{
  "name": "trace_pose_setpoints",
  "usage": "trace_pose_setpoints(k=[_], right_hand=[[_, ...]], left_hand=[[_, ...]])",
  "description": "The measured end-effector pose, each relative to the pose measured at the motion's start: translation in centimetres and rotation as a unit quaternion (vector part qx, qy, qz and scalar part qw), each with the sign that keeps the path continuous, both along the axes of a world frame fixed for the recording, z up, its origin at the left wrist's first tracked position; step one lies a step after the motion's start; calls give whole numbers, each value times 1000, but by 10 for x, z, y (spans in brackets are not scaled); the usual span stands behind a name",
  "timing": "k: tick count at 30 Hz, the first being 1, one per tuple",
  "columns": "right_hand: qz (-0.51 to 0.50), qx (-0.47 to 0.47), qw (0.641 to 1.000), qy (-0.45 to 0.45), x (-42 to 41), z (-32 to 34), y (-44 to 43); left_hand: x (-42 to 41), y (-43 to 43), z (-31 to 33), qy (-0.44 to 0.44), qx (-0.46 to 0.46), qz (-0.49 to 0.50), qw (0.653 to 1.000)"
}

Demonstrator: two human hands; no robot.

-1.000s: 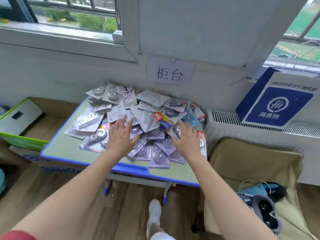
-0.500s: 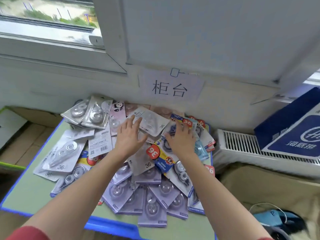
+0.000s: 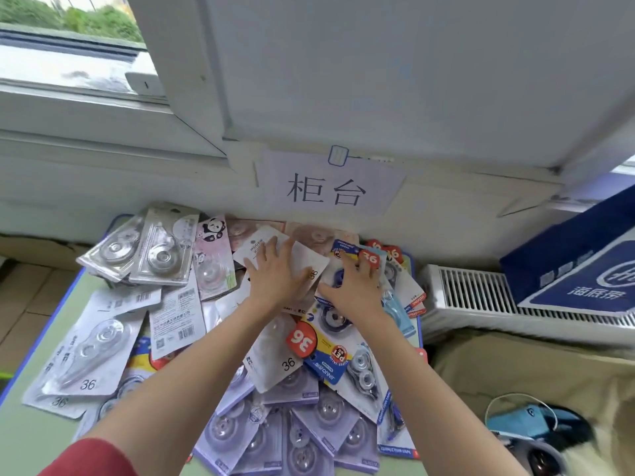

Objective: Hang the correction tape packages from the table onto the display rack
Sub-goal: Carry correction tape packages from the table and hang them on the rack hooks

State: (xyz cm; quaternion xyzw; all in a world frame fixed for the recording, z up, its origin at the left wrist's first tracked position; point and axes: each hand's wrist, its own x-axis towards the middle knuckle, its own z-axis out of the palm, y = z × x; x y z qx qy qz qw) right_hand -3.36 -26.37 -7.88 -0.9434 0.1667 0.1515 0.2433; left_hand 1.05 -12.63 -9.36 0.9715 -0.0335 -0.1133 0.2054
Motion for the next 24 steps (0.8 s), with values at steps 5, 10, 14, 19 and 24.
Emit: trace_pose_setpoints(k=[5, 10, 14, 19, 24], right_hand=[[-3, -17, 999, -49, -4, 0, -2], [19, -45, 994, -98, -13, 1, -8], [15, -40, 991, -131, -22, 2, -11], [26, -50, 984, -169, -34, 8, -8], [32, -69, 979, -190, -59, 14, 2]], left_hand=[[-4, 6, 0, -67, -59, -48, 995], [-10, 8, 6, -93, -111, -74, 987], [-18, 14, 15, -119, -110, -90, 983], [-39, 32, 23, -157, -90, -108, 978], [-65, 59, 27, -173, -58, -105, 978]])
